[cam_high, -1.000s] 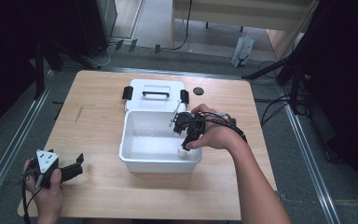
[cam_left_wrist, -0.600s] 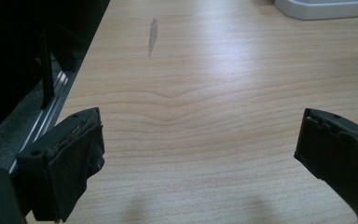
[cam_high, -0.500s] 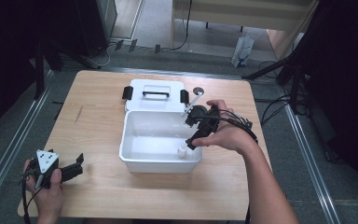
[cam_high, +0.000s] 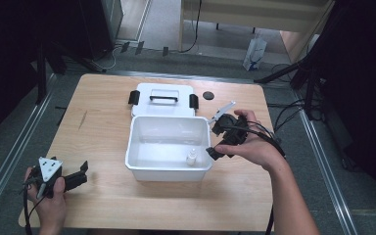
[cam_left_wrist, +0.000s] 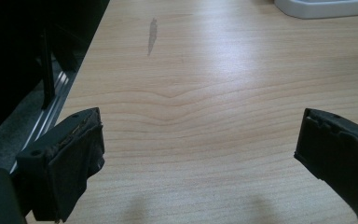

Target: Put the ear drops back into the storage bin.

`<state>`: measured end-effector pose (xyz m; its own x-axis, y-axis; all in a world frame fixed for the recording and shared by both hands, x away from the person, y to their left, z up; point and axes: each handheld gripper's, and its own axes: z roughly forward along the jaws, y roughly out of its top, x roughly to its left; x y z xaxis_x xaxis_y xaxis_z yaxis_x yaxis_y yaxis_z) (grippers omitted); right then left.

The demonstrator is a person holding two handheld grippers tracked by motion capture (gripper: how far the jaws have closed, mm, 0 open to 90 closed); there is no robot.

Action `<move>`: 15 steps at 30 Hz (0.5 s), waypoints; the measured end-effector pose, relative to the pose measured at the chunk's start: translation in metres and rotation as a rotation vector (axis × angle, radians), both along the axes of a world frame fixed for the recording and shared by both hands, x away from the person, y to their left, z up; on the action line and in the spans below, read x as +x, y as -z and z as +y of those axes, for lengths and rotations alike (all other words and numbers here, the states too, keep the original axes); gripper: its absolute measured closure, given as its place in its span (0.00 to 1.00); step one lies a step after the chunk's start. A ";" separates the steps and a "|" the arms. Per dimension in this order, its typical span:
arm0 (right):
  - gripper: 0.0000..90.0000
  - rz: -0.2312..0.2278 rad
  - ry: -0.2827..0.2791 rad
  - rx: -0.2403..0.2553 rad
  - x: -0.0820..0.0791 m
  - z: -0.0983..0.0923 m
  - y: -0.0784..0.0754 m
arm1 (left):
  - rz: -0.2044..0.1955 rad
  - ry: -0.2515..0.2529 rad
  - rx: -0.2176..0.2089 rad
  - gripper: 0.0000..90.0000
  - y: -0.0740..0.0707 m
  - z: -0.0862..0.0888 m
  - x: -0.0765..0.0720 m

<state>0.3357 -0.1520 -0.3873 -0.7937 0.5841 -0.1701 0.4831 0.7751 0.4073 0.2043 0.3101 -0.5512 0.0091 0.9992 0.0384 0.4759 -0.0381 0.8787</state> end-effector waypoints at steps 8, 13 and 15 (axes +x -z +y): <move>0.00 -0.027 0.050 0.024 -0.004 -0.022 0.005 | 0.001 0.001 0.001 0.02 0.000 0.000 0.000; 0.00 -0.045 0.072 0.035 -0.006 -0.032 0.008 | 0.000 0.000 0.000 0.02 0.000 0.000 0.000; 0.00 -0.056 0.083 0.037 -0.007 -0.039 0.010 | 0.000 0.000 -0.001 0.02 0.000 0.000 0.000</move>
<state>0.3290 -0.1908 -0.3978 -0.7322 0.6540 -0.1900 0.5204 0.7172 0.4635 0.2044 0.3101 -0.5513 0.0092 0.9993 0.0375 0.4761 -0.0374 0.8786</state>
